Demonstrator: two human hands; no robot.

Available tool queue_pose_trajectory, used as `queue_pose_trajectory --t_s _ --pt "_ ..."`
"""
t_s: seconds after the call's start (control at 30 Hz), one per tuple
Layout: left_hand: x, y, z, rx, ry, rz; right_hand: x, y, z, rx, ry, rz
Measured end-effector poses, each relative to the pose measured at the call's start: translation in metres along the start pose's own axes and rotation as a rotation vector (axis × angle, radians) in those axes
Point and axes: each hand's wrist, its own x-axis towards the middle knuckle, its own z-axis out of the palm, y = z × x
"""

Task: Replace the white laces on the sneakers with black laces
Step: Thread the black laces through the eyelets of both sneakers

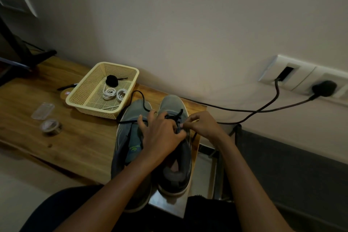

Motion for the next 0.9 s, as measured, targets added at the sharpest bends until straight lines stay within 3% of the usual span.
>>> queue_pose_trajectory --t_s 0.2,0.4,0.47,0.57,0.77,0.9 --pt "0.000 -0.001 0.000 -0.023 -0.002 0.010 0.001 -0.004 0.002 0.136 -0.004 0.085" --pt "0.001 -0.003 0.000 -0.047 -0.025 0.009 -0.001 0.002 -0.013 0.681 0.040 0.386" --pt "0.001 -0.003 0.000 -0.049 -0.034 0.005 0.000 0.004 -0.012 0.561 0.084 0.356" --pt "0.002 -0.003 -0.001 -0.040 -0.038 0.001 -0.002 -0.001 -0.009 0.267 0.137 0.142" --pt "0.002 -0.004 0.001 -0.030 -0.039 0.006 0.003 0.009 0.002 -0.111 0.017 0.035" --pt "0.002 -0.004 0.001 -0.031 -0.039 0.011 -0.003 0.001 -0.001 0.030 -0.020 0.074"
